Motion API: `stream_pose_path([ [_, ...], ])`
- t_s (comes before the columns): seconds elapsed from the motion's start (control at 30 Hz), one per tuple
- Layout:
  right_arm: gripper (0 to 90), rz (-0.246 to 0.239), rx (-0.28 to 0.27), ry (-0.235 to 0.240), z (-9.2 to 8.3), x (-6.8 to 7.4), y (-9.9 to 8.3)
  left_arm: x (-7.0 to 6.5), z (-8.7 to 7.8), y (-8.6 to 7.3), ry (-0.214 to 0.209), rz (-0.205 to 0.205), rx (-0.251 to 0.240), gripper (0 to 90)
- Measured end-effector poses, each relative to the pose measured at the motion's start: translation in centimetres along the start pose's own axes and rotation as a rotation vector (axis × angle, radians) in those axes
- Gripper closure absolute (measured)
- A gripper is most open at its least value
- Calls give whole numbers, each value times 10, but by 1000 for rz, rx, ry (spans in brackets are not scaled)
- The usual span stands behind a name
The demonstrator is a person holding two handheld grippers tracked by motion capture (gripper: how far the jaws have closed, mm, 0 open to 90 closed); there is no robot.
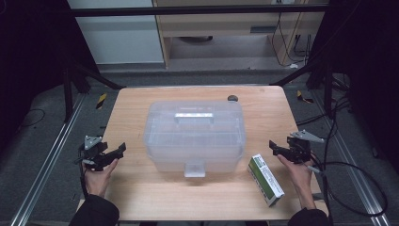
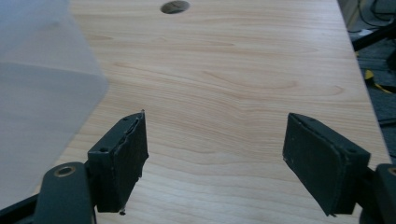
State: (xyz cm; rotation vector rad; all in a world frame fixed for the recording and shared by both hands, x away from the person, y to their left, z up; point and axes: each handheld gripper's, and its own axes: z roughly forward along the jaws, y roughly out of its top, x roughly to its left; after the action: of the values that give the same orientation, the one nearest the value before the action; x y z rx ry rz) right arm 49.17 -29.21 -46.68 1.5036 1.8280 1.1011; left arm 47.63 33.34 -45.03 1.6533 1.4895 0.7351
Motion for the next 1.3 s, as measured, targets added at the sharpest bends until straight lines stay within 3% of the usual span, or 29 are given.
stream_pose_path([
  [0.17,222,-52,0,24,-4,11,1,-3,-1,1,-14,32,4,285],
  [0.23,227,-62,-7,33,-7,17,2,-5,-6,5,-25,61,-36,342],
  [0.33,224,-71,-14,44,-10,19,4,-6,-8,9,-47,67,-66,352],
  [0.47,233,-116,-43,2,-19,23,9,-13,-13,19,-60,132,-84,358],
  [0.57,222,-129,-47,1,-22,25,11,-17,-18,27,-60,156,-97,353],
  [1.0,201,-158,-32,15,-24,27,14,-28,-34,50,-84,215,-134,291],
  [1.3,193,-188,-12,28,-23,31,15,-26,-43,62,-82,231,-162,281],
])
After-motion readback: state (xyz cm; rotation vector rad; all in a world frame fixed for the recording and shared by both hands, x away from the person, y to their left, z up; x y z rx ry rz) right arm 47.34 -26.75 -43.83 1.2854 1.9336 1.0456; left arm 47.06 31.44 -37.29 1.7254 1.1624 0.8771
